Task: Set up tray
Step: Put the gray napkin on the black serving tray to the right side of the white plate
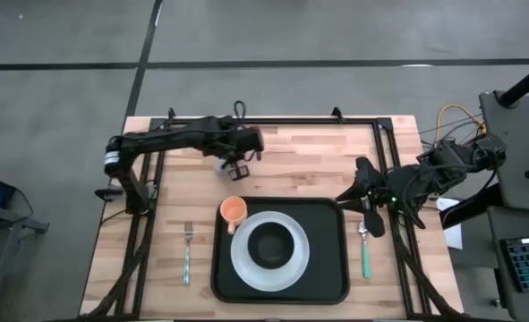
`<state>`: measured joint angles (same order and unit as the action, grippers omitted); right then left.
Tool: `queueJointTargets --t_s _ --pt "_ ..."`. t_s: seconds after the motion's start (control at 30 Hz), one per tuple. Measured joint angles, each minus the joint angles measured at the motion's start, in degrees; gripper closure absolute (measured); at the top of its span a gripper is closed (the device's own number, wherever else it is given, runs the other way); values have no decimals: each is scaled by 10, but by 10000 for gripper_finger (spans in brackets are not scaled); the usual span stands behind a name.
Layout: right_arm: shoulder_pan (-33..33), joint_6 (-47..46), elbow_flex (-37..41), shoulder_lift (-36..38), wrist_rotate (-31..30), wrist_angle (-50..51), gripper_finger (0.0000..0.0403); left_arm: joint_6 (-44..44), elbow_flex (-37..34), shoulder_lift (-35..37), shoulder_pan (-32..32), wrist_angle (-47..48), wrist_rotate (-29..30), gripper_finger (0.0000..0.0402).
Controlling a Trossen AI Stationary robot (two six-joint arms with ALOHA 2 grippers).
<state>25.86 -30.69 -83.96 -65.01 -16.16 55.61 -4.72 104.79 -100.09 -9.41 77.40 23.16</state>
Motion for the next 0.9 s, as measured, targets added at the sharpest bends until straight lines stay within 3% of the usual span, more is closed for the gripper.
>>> queueJointTargets --t_s 0.23,0.57,0.73,0.9 --pt "1 -93 0 3 -48 113 335 26 146 -80 1 24 -5 401" --pt "5 -127 0 18 -59 139 335 37 301 -185 34 40 -37 401" --pt "13 -129 0 30 -59 138 335 18 277 -205 50 -21 -84 401" --pt "14 -129 0 43 -60 139 335 -3 262 -207 67 -87 -94 401"
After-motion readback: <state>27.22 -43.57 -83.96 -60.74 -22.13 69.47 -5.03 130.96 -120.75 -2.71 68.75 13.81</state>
